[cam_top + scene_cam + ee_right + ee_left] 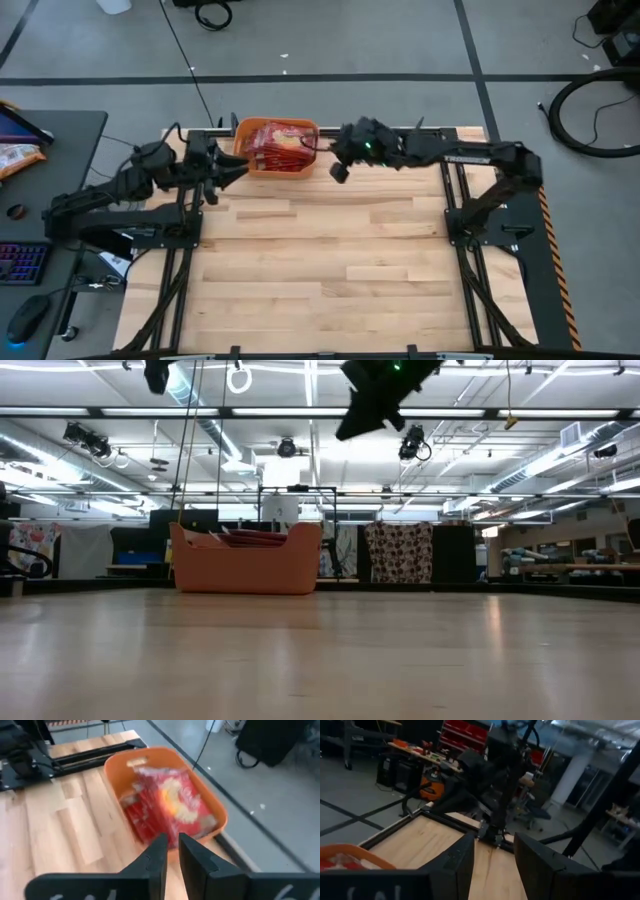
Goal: Sort popcorn bags into baskets
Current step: Return to Home Position
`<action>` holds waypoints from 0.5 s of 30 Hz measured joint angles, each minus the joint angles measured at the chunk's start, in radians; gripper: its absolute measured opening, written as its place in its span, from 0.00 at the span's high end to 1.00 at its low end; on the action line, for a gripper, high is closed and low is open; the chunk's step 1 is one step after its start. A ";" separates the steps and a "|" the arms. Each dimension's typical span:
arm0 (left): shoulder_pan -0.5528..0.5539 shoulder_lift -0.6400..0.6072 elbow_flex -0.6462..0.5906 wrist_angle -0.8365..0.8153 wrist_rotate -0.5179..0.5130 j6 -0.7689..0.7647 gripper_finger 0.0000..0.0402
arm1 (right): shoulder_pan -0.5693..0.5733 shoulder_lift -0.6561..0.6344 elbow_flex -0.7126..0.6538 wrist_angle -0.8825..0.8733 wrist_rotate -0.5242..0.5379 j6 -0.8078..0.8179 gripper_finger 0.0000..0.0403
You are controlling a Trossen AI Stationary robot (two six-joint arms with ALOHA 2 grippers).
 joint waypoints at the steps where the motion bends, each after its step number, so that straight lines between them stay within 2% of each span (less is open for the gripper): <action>1: 0.000 -0.013 -0.036 0.035 -0.003 -0.011 0.65 | 0.009 -0.027 -0.049 0.022 0.003 0.028 0.87; 15: 0.121 -0.243 -0.374 0.271 -0.035 -0.206 0.65 | 0.098 -0.425 -0.532 0.254 0.037 0.359 0.97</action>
